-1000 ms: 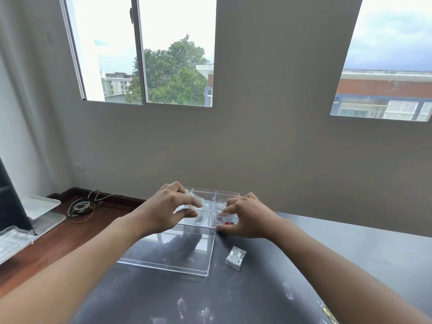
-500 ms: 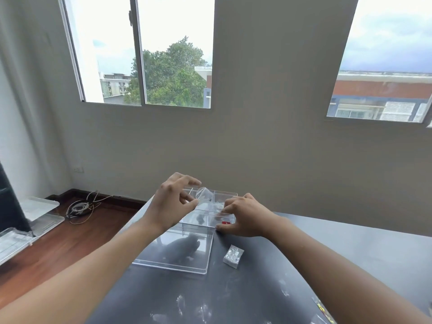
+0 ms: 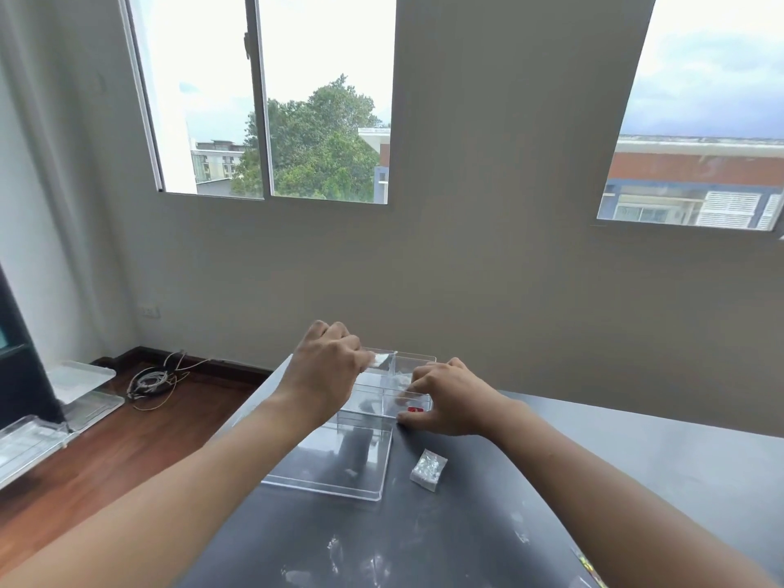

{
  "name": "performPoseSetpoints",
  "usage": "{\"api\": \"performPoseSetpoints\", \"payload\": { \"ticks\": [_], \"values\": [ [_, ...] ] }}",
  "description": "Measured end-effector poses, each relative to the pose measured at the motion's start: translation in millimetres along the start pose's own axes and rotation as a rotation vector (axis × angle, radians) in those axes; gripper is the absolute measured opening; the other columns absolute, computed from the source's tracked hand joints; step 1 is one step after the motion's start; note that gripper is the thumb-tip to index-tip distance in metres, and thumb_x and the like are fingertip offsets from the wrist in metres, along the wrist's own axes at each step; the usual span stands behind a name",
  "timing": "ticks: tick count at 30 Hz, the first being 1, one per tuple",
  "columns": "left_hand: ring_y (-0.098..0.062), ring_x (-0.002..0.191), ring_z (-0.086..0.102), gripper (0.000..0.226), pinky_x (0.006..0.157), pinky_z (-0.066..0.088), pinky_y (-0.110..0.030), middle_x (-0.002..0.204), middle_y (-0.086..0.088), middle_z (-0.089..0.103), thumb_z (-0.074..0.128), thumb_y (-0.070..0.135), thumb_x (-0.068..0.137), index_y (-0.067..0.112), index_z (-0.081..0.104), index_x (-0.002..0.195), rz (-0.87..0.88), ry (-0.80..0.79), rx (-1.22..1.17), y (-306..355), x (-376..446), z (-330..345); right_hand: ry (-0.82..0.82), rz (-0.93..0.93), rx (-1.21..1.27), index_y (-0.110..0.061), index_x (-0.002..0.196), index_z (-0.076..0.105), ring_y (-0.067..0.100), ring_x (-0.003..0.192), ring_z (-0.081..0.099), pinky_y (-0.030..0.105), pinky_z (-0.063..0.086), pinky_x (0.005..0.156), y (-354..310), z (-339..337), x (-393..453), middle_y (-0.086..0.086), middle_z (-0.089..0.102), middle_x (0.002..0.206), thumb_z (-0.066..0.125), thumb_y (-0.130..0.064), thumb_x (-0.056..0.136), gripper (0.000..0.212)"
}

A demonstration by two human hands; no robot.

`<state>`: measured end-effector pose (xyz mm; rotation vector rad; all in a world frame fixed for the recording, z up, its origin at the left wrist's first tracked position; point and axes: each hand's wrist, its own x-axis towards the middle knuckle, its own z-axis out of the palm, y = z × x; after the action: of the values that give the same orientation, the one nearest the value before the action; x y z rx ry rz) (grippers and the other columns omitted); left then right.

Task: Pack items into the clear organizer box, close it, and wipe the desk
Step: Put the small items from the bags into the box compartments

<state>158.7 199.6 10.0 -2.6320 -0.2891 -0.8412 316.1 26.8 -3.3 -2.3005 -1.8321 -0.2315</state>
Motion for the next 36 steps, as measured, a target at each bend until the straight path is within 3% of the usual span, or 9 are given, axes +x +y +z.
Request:
{"api": "performPoseSetpoints", "payload": {
  "ticks": [3, 5, 9, 15, 18, 21, 26, 32, 36],
  "values": [
    [-0.017, 0.099, 0.057, 0.036, 0.080, 0.031, -0.029, 0.097, 0.010, 0.066, 0.052, 0.002, 0.089, 0.031, 0.068, 0.104, 0.051, -0.272, -0.001, 4, 1, -4, -0.011, -0.002, 0.008, -0.027, 0.096, 0.075, 0.010, 0.085, 0.050, 0.038, 0.038, 0.095, 0, -1, -1, -0.010, 0.064, 0.096, 0.059, -0.061, 0.086, 0.040],
    [-0.018, 0.101, 0.057, 0.029, 0.088, 0.036, -0.033, 0.096, 0.008, 0.067, 0.039, 0.022, 0.104, 0.027, 0.066, 0.097, 0.088, -0.341, -0.047, 7, 3, -13, -0.012, -0.006, 0.015, -0.026, 0.097, 0.076, 0.011, 0.090, 0.055, 0.038, 0.038, 0.094, 0, 0, -2, -0.009, 0.064, 0.095, 0.059, -0.063, 0.085, 0.043],
    [-0.018, 0.086, 0.052, 0.083, 0.093, 0.033, -0.039, 0.082, 0.005, 0.069, 0.003, 0.070, 0.099, 0.020, 0.065, 0.075, 0.085, -0.568, -0.058, 15, 1, -13, -0.023, -0.006, 0.021, -0.027, 0.099, 0.076, 0.012, 0.093, 0.056, 0.037, 0.038, 0.093, 0, 1, -2, -0.009, 0.063, 0.095, 0.057, -0.064, 0.085, 0.044],
    [-0.015, 0.073, 0.054, 0.099, 0.096, 0.032, -0.039, 0.064, 0.002, 0.064, -0.003, 0.082, 0.090, 0.013, 0.063, 0.063, 0.004, -0.583, -0.110, 20, 6, -12, -0.036, -0.019, 0.037, -0.032, 0.108, 0.074, 0.013, 0.094, 0.057, 0.039, 0.037, 0.096, -2, -2, -5, -0.010, 0.063, 0.097, 0.060, -0.058, 0.089, 0.035],
    [-0.013, 0.098, 0.058, 0.096, 0.102, 0.030, -0.041, 0.091, 0.009, 0.068, -0.007, 0.080, 0.089, 0.028, 0.073, 0.092, -0.046, -0.523, -0.174, 21, 2, -15, -0.111, -0.021, -0.016, -0.028, 0.122, 0.070, 0.014, 0.106, 0.057, 0.039, 0.032, 0.102, -5, -9, -7, -0.009, 0.063, 0.107, 0.059, -0.058, 0.090, 0.044],
    [-0.011, 0.123, 0.052, 0.081, 0.108, 0.027, -0.039, 0.126, 0.015, 0.063, 0.001, 0.078, 0.092, 0.040, 0.062, 0.130, -0.070, -0.395, -0.231, 19, -5, -26, -0.155, -0.027, -0.001, -0.029, 0.134, 0.063, 0.015, 0.123, 0.052, 0.037, 0.027, 0.108, -7, -21, -14, -0.005, 0.060, 0.125, 0.063, -0.053, 0.091, 0.049],
    [-0.008, 0.121, 0.053, 0.057, 0.109, 0.029, -0.036, 0.129, 0.019, 0.060, 0.030, 0.072, 0.097, 0.039, 0.058, 0.134, 0.003, -0.227, -0.342, 26, -15, -48, -0.128, 0.026, -0.006, -0.035, 0.138, 0.059, 0.016, 0.134, 0.044, 0.037, 0.022, 0.113, -10, -69, -52, -0.005, 0.050, 0.142, 0.067, -0.041, 0.093, 0.046],
    [-0.003, 0.117, 0.050, 0.036, 0.104, 0.026, -0.026, 0.117, 0.024, 0.060, 0.047, 0.062, 0.098, 0.040, 0.066, 0.120, 0.165, -0.246, -0.501, 73, -41, -68, -0.227, 0.246, 0.122, -0.033, 0.124, 0.069, 0.011, 0.098, 0.065, 0.032, 0.050, 0.095, -18, -105, -138, -0.009, 0.065, 0.114, 0.074, -0.032, 0.090, 0.034],
    [-0.004, 0.115, 0.051, 0.040, 0.106, 0.027, -0.030, 0.117, 0.020, 0.062, 0.047, 0.065, 0.096, 0.040, 0.066, 0.120, 0.262, -0.322, -0.557, 119, -55, -77, -0.327, 0.355, 0.060, -0.034, 0.124, 0.067, 0.007, 0.090, 0.062, 0.027, 0.049, 0.090, -16, -110, -195, -0.016, 0.066, 0.106, 0.076, -0.034, 0.087, 0.038]
  ]
}}
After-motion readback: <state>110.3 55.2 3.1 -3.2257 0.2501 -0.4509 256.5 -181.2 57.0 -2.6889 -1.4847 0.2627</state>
